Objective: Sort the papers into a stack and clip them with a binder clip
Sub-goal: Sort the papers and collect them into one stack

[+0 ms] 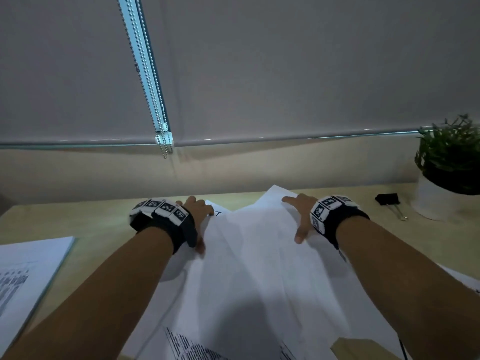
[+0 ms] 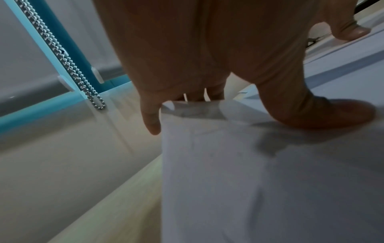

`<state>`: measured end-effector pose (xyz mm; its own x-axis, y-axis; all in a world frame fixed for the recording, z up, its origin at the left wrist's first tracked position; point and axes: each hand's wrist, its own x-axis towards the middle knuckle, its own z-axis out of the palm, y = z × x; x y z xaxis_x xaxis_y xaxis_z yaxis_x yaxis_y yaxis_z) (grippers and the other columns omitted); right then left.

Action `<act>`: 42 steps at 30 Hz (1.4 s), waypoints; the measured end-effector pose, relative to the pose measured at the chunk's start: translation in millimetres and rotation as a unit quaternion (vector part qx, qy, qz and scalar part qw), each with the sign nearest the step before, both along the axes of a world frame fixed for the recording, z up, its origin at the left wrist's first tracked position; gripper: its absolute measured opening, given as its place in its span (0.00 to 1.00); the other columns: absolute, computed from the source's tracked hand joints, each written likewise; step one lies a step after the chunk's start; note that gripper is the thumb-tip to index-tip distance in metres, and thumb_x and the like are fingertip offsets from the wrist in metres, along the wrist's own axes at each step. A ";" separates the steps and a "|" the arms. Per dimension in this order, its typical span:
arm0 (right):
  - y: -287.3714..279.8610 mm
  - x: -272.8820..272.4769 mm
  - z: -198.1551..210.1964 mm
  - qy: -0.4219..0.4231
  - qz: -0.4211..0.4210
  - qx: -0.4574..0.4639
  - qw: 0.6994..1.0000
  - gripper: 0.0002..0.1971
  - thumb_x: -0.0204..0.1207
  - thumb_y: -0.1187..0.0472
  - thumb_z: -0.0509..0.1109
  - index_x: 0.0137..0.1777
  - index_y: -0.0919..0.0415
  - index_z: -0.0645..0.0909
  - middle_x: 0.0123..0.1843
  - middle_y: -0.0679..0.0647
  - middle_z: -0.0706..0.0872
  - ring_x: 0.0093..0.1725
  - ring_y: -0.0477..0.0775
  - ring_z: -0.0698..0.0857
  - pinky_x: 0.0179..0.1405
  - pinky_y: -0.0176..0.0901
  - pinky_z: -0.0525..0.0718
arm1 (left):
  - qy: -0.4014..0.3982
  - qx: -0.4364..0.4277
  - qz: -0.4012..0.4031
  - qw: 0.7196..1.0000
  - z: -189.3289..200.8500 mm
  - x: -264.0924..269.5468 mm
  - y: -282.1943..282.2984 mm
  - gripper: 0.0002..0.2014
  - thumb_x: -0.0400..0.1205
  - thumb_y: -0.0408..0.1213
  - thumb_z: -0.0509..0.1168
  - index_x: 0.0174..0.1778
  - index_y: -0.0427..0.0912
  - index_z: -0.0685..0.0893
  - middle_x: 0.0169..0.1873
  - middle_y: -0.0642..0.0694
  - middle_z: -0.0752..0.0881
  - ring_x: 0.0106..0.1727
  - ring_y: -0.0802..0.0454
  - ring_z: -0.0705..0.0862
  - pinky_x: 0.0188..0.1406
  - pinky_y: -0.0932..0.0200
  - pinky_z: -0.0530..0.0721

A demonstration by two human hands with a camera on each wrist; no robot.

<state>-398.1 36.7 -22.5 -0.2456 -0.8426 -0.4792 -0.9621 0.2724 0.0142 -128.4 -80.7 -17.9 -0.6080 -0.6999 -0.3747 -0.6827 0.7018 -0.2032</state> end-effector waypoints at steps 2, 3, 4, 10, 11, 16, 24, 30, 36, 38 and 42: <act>-2.3 -2.7 0.9 0.044 -0.005 0.004 0.999 0.68 0.40 0.35 0.80 0.81 0.42 0.46 0.79 0.53 0.61 0.79 0.63 0.64 0.70 0.66 0.71 | -0.005 -0.015 -0.007 1.000 2.8 -0.2 0.6 0.46 0.56 0.56 0.81 0.69 0.53 0.69 0.64 0.49 0.72 0.70 0.45 0.66 0.66 0.48 0.71; -4.0 -2.2 3.0 0.074 -0.005 0.001 0.997 0.64 0.43 0.36 0.80 0.80 0.43 0.50 0.78 0.53 0.64 0.78 0.63 0.64 0.71 0.64 0.70 | -0.002 -0.017 -0.007 1.000 3.8 -0.8 0.7 0.46 0.57 0.55 0.81 0.69 0.52 0.69 0.65 0.48 0.72 0.70 0.45 0.66 0.66 0.48 0.71; -6.7 -1.7 4.9 0.092 -0.006 -0.008 0.996 0.57 0.48 0.39 0.81 0.78 0.43 0.56 0.75 0.52 0.69 0.77 0.62 0.67 0.71 0.60 0.70 | 0.007 -0.015 -0.004 1.000 4.8 -1.0 0.0 0.46 0.57 0.54 0.82 0.69 0.51 0.69 0.65 0.48 0.71 0.70 0.45 0.66 0.66 0.47 0.71; -33.1 39.1 25.7 0.055 0.107 -0.095 0.988 0.08 0.68 0.60 0.76 0.39 0.49 0.79 0.49 0.51 0.82 0.54 0.58 0.84 0.49 0.44 0.77 | 0.098 0.007 0.000 0.995 7.2 -1.1 -0.7 0.42 0.58 0.47 0.83 0.66 0.48 0.70 0.65 0.46 0.71 0.68 0.43 0.70 0.61 0.51 0.73; -38.2 49.1 26.0 0.039 0.136 -0.113 0.984 0.07 0.68 0.61 0.77 0.41 0.52 0.82 0.54 0.52 0.81 0.57 0.59 0.83 0.52 0.46 0.78 | 0.119 0.018 0.004 0.993 7.5 -1.9 -0.8 0.41 0.59 0.44 0.83 0.66 0.47 0.70 0.65 0.46 0.72 0.68 0.43 0.71 0.60 0.51 0.74; -60.2 102.8 19.9 -0.027 0.222 -0.090 0.970 0.11 0.64 0.67 0.77 0.44 0.55 0.84 0.67 0.53 0.79 0.65 0.59 0.79 0.61 0.47 0.78 | 0.182 0.056 0.008 0.982 10.4 -2.1 3.9 0.39 0.61 0.33 0.82 0.65 0.44 0.70 0.62 0.43 0.74 0.62 0.42 0.75 0.54 0.53 0.76; -54.8 109.3 31.0 -0.101 0.195 -0.163 0.962 0.16 0.65 0.73 0.70 0.34 0.48 0.75 0.35 0.46 0.80 0.39 0.51 0.79 0.37 0.37 0.73 | 0.301 0.112 0.040 0.946 44.3 21.3 0.5 0.26 0.73 0.20 0.65 0.66 0.41 0.72 0.50 0.46 0.81 0.44 0.48 0.76 0.34 0.65 0.69; -63.2 119.0 32.4 -0.033 0.169 -0.049 0.984 0.33 0.65 0.69 0.78 0.71 0.59 0.74 0.63 0.56 0.79 0.59 0.58 0.80 0.58 0.43 0.76 | 0.364 0.108 0.053 0.924 63.5 19.2 5.6 0.26 0.70 0.18 0.70 0.62 0.41 0.74 0.44 0.47 0.81 0.42 0.48 0.77 0.34 0.64 0.74; -51.9 113.0 13.5 -0.008 0.141 -0.075 0.987 0.25 0.64 0.68 0.77 0.63 0.59 0.81 0.63 0.59 0.83 0.64 0.61 0.82 0.52 0.37 0.75 | 0.380 0.061 0.077 0.920 60.2 38.6 13.4 0.22 0.72 0.19 0.59 0.60 0.40 0.77 0.43 0.48 0.80 0.41 0.48 0.77 0.39 0.63 0.74; -45.7 112.0 23.6 -0.017 0.134 -0.099 0.986 0.20 0.64 0.69 0.75 0.58 0.60 0.84 0.58 0.60 0.85 0.60 0.62 0.83 0.49 0.39 0.76 | 0.391 0.054 0.103 0.913 60.6 45.0 12.2 0.20 0.71 0.18 0.62 0.56 0.42 0.78 0.42 0.48 0.82 0.41 0.48 0.79 0.38 0.62 0.75; -34.8 113.9 56.9 -0.010 0.147 -0.182 0.972 0.09 0.68 0.66 0.73 0.46 0.55 0.87 0.51 0.56 0.89 0.54 0.60 0.85 0.50 0.42 0.80 | 0.439 0.046 0.140 0.886 69.2 50.0 9.6 0.19 0.69 0.20 0.70 0.45 0.48 0.76 0.34 0.51 0.84 0.36 0.49 0.82 0.33 0.64 0.78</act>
